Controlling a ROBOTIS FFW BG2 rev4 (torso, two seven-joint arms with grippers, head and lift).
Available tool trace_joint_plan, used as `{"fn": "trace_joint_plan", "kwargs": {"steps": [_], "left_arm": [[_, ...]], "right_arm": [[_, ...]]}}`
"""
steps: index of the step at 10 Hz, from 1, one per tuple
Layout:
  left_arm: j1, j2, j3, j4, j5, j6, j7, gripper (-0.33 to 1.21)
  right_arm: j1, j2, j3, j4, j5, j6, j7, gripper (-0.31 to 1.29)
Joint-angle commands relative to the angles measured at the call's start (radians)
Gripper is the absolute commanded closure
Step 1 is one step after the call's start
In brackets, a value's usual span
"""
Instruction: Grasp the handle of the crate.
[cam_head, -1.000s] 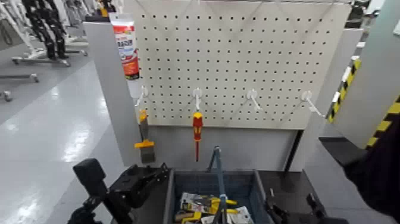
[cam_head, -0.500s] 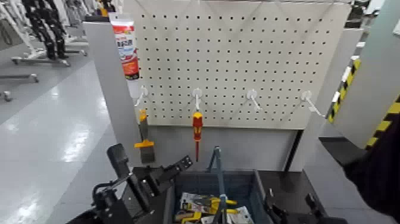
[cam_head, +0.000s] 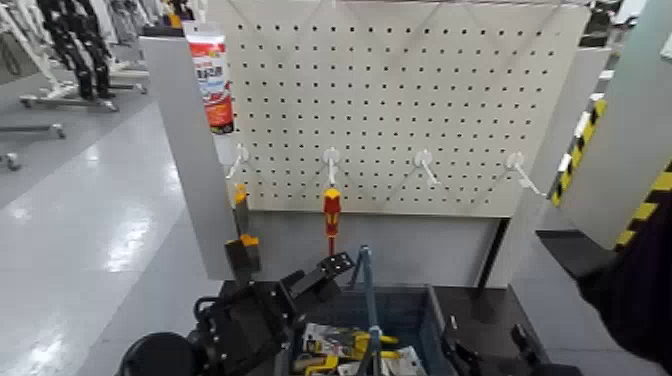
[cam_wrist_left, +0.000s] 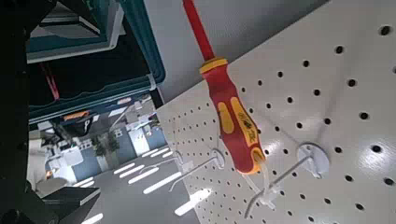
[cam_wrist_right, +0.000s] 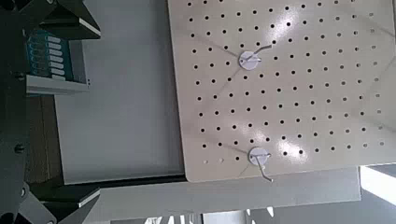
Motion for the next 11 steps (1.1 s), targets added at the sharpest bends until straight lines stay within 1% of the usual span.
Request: {"fn": "trace_joint_plan", "kwargs": {"steps": [1, 4, 6, 7, 9, 11], "left_arm": [[-0.08, -0.006, -0.055, 0.086, 0.083, 0.08, 0.005, 0.11], [-0.155, -0.009, -0.103, 0.186, 0.183, 0.176, 0.013, 0.12], [-0.195, -0.012, -0.121, 0.252, 0.218, 0.222, 0.018, 0.16], [-0.205, -0.012, -0.126, 0.275, 0.23, 0.225, 0.018, 0.22], [-0.224, -0.016, -0.138, 0.313, 0.256, 0.244, 0.009, 0.48], [-0.251, -0.019, -0.169, 0.356, 0.269, 0.253, -0.042, 0.54]], "right_arm": [[-0.003, -0.002, 0.005, 0.003, -0.004, -0.002, 0.0, 0.13], [-0.007, -0.002, 0.008, 0.007, -0.008, -0.005, 0.002, 0.13], [-0.011, -0.002, 0.012, 0.009, -0.01, -0.008, 0.002, 0.13], [-0.012, -0.003, 0.014, 0.009, -0.01, -0.009, 0.002, 0.13], [-0.015, -0.003, 0.018, 0.012, -0.011, -0.009, 0.005, 0.13], [-0.018, -0.003, 0.018, 0.014, -0.014, -0.009, 0.008, 0.13]]}}
